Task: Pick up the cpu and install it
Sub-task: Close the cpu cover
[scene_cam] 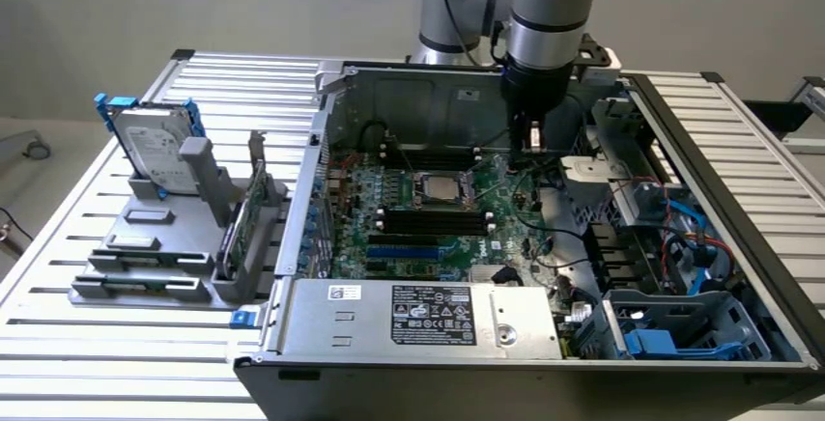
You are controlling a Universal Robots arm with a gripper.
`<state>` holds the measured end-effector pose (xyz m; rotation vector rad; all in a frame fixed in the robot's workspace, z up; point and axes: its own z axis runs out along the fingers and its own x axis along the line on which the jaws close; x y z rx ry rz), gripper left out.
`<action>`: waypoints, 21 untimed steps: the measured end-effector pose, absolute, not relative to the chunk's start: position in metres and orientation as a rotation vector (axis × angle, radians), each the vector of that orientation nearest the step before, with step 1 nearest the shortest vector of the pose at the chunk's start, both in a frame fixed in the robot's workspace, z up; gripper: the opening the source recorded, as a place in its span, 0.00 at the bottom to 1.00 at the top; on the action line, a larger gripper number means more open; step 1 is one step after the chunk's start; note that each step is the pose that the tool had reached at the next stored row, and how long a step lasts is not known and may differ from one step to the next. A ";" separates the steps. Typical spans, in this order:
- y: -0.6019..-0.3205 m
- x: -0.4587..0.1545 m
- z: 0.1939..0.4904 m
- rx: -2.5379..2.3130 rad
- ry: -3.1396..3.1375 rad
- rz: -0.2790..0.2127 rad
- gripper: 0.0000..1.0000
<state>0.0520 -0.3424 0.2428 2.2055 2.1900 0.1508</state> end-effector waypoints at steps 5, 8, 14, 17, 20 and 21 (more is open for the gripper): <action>-0.342 0.052 0.242 2.247 2.227 0.070 0.11; -0.342 0.051 0.243 2.265 2.243 0.032 0.11; -0.342 0.042 0.243 2.296 2.271 -0.036 0.11; -0.342 0.038 0.243 2.314 2.287 -0.076 0.11; -0.342 0.032 0.243 2.327 2.299 -0.108 0.11; -0.342 0.030 0.242 2.331 2.301 -0.116 0.11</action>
